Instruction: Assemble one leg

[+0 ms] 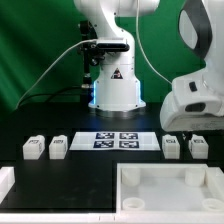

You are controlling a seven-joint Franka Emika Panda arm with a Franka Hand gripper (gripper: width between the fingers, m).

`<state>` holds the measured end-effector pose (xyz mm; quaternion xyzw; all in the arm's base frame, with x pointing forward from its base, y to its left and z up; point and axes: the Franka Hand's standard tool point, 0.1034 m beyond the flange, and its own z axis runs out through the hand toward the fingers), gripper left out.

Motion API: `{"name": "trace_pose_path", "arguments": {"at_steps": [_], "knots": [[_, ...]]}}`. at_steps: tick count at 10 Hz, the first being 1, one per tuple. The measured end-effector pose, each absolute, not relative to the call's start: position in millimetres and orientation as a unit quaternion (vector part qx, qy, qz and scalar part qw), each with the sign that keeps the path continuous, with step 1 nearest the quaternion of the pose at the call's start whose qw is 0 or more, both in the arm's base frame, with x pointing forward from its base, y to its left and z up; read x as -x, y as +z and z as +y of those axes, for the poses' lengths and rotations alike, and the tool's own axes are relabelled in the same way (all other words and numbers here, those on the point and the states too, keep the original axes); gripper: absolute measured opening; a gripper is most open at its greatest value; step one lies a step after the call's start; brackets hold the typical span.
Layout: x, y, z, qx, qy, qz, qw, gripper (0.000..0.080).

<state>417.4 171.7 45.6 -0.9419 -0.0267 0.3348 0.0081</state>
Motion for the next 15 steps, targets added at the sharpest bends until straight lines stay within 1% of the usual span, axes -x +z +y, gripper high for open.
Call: {"name": "trace_pose_path", "arguments": {"at_steps": [3,4,6,8,9,10,12,13,14,15], "knots": [[-411.5,43.1,168.2,0.890,0.455,-0.032,-0.003,0.0649],[-419.2,36.5,171.2,0.897,0.442,-0.031,0.001,0.0649],[-400.3,27.9,175.1,0.893,0.450,-0.029,-0.009,0.0649],[-386.3,15.0,174.7,0.894,0.447,-0.027,-0.010,0.0649],[-380.4,11.7,175.1,0.891,0.453,-0.023,-0.014,0.0649],[-377.2,12.1,176.8,0.883,0.468,-0.014,-0.024,0.0649],[-378.8,10.6,176.9,0.884,0.467,-0.016,-0.022,0.0649],[-378.7,10.6,176.8,0.884,0.467,-0.016,-0.022,0.0529],[-378.6,10.5,176.7,0.884,0.467,-0.016,-0.022,0.0392],[-378.4,10.7,176.7,0.884,0.467,-0.016,-0.022,0.0290]]}}
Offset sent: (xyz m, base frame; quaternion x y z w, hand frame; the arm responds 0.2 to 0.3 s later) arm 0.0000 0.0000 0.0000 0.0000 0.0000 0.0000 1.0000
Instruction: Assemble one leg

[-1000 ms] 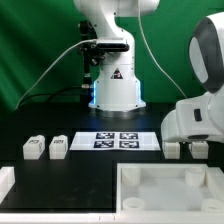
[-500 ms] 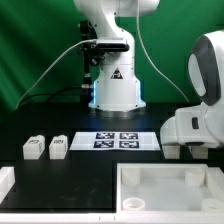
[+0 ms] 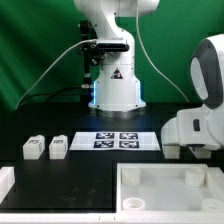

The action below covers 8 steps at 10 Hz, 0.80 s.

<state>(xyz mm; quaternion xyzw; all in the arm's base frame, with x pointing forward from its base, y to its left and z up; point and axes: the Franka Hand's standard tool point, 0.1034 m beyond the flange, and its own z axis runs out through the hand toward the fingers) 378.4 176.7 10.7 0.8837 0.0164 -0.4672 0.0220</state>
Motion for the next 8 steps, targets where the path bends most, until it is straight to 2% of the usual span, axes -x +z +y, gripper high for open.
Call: {"name": "trace_pose_path", "arguments": {"at_steps": [8], "knots": [[-378.9,10.8,176.8,-0.885,-0.465,0.016,0.022,0.0291]]}}
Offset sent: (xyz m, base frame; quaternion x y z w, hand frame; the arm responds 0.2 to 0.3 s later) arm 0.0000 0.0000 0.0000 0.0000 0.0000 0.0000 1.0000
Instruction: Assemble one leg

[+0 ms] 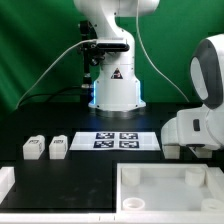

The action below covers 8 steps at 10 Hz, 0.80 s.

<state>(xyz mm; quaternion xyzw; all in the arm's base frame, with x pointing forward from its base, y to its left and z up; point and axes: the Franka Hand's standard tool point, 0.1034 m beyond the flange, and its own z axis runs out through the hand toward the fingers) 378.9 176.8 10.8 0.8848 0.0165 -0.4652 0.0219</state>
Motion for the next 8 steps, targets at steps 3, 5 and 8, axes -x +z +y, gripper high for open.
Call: {"name": "trace_pose_path", "arguments": {"at_steps": [3,5,8], "knots": [[-410.4,43.9,166.8,-0.899,-0.434,0.048,0.017,0.0291],[-451.9,74.7,161.5,-0.940,-0.337,0.053,0.002,0.0292],[-491.6,136.2,147.6,-0.981,-0.186,0.058,-0.013,0.0292]]}}
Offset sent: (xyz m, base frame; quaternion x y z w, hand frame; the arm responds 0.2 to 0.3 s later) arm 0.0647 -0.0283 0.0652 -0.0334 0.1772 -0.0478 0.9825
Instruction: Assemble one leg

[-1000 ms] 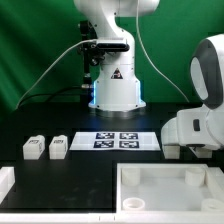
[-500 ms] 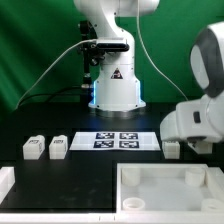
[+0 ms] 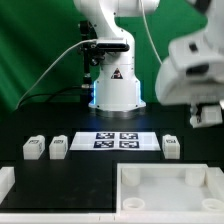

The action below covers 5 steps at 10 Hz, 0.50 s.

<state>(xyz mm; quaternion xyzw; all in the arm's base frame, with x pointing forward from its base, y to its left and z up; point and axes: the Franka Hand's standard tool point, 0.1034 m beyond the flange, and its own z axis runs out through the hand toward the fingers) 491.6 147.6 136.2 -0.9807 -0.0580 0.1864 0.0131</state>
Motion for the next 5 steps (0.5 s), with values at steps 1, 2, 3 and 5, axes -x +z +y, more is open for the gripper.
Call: {"name": "trace_pose_path", "arguments": {"at_steps": [1,2,3,5], "knots": [[-488.7,133.0,148.5,0.989,0.137,-0.059,0.017,0.0292],[-483.9,130.4,147.9,0.991,0.116,-0.059,0.018,0.0292],[-494.1,131.0,149.9,0.996,0.059,-0.058,0.026,0.0292],[-517.2,143.1,131.4,0.995,-0.032,-0.088,0.033,0.0292]]}}
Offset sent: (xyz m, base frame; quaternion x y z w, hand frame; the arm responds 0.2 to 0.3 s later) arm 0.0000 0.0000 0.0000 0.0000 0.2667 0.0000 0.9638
